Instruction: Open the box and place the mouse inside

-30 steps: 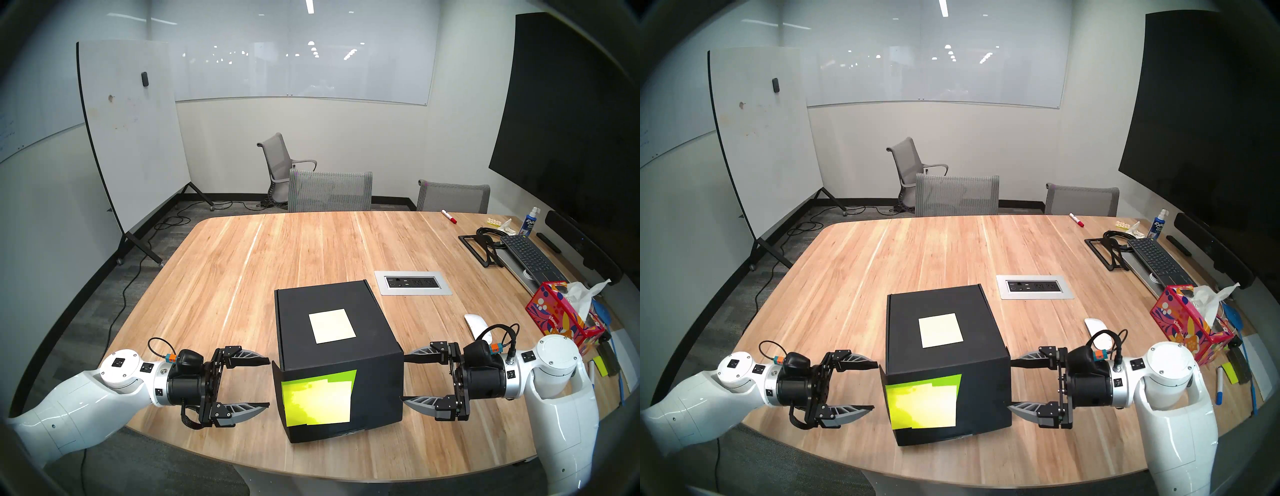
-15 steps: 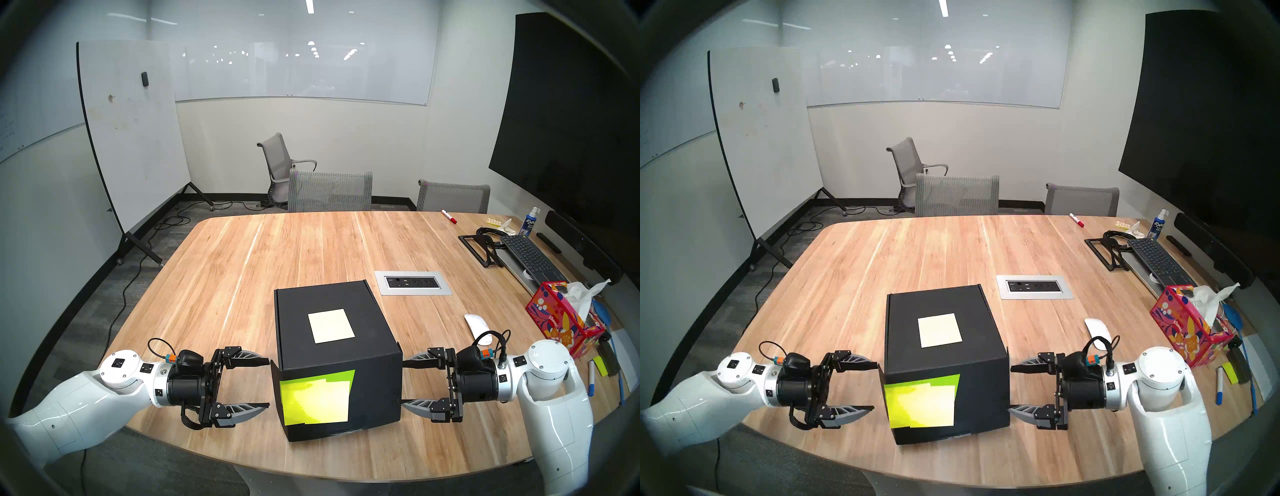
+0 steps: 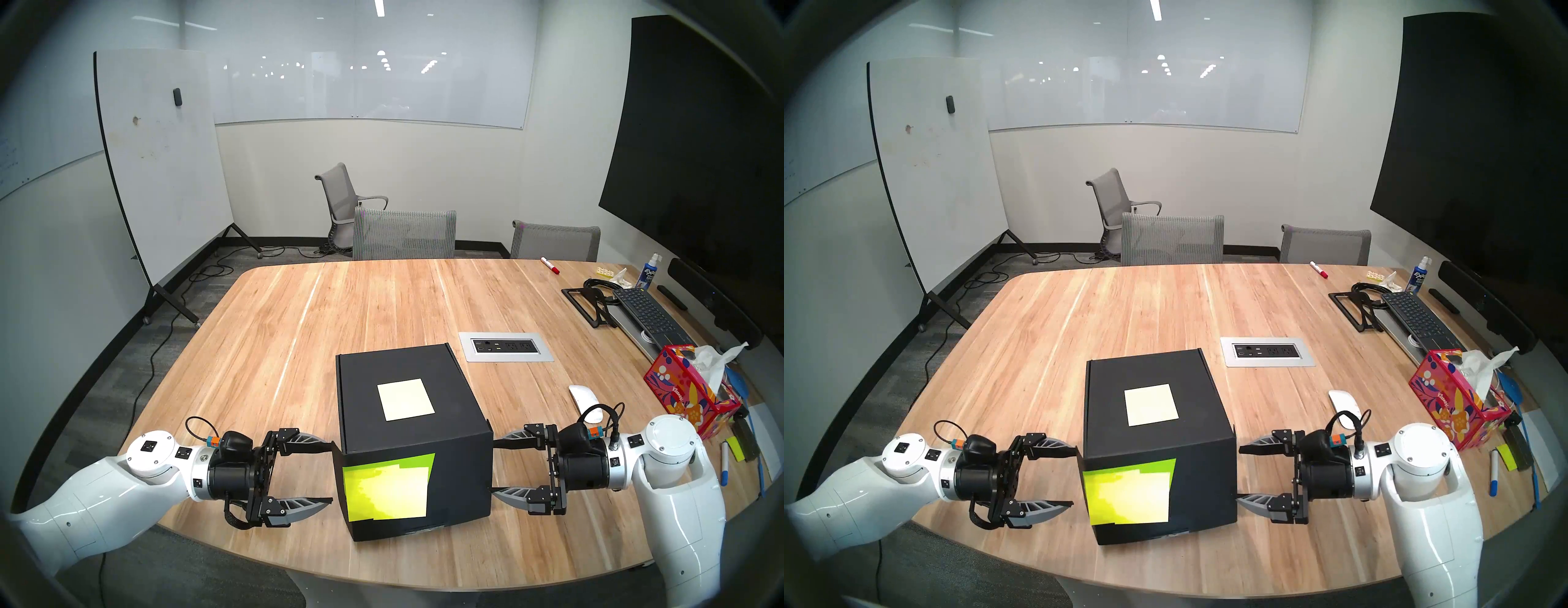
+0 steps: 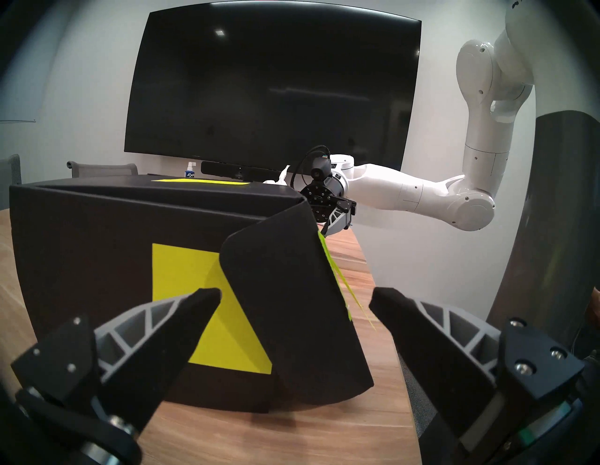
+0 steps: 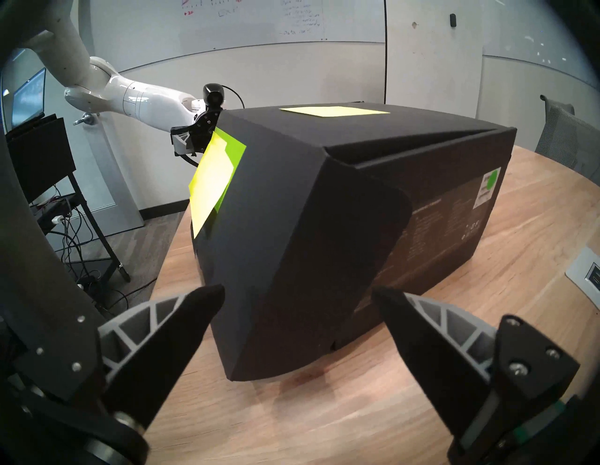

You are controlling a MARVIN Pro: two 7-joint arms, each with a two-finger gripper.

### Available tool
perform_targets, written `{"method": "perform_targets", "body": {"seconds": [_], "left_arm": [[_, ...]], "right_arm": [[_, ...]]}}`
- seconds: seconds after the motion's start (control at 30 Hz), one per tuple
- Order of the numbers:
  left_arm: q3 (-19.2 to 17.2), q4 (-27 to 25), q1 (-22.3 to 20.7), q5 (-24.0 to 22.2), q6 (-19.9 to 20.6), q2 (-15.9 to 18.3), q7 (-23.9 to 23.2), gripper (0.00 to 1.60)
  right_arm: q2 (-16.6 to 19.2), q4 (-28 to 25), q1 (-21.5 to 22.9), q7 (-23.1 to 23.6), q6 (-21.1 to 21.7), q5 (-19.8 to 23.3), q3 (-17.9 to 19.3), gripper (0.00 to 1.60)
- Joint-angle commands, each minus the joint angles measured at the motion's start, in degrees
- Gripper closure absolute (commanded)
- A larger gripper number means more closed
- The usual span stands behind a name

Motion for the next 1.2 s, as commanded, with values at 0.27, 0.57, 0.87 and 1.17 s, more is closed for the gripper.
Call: {"method": "perform_targets", "body": {"seconds": [0.27,0.57,0.87,1.17], "left_arm": [[0.87,0.16,0.22,0.58,-0.41,-0.21,-0.65,0.0],[0.91,0.4,0.34,0.36,-1.0,-0.53,-1.06,0.0],[0.79,0.59,0.43,0.34,-1.46,-0.9,-1.09,0.0],[0.52,0.83,0.75,0.36,-1.88,-1.02,-0.8,0.0]], "right_arm": [[-1.09,-2.53,-0.76,0.4,1.19,1.6,0.97,0.0],[-1.7,-4.99,-1.63,0.4,4.23,2.65,1.36,0.0],[-2.36,-6.27,-1.95,0.4,5.36,2.44,0.78,0.0],[-2.67,-4.84,-0.82,-0.49,4.67,0.92,-0.23,0.0]]}}
